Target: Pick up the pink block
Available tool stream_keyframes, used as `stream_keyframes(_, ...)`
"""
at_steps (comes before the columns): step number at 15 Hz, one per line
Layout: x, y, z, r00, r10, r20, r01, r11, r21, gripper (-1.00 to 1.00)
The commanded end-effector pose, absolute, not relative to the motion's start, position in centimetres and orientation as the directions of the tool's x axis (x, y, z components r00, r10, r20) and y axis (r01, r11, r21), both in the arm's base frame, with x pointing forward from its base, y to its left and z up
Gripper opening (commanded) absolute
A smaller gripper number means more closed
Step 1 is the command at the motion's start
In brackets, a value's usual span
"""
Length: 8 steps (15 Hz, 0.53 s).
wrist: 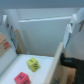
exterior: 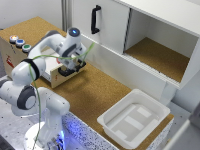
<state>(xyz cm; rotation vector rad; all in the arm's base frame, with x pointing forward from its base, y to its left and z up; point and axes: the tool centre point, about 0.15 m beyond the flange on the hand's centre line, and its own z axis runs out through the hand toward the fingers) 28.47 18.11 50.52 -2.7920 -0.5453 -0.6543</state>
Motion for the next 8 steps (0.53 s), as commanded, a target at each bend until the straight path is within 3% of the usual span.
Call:
stream_keyframes(1,28.1,26.3,52.1,0.717,0.615,0.327,0.599,-0.784,0.162,1.0)
stream_keyframes(3,28.1,28.0,50.7,0.676,0.68,0.282,0.663,-0.729,0.168,1.0)
stream_keyframes(6,28.0,30.4,48.6,0.573,0.784,0.237,0.784,-0.609,0.12,1.0)
stream_keyframes(7,28.0,31.1,47.8,0.539,0.808,0.239,0.824,-0.564,0.047,1.0)
stream_keyframes(8,28.0,32.2,46.8,0.512,0.839,0.187,0.845,-0.53,0.065,1.0)
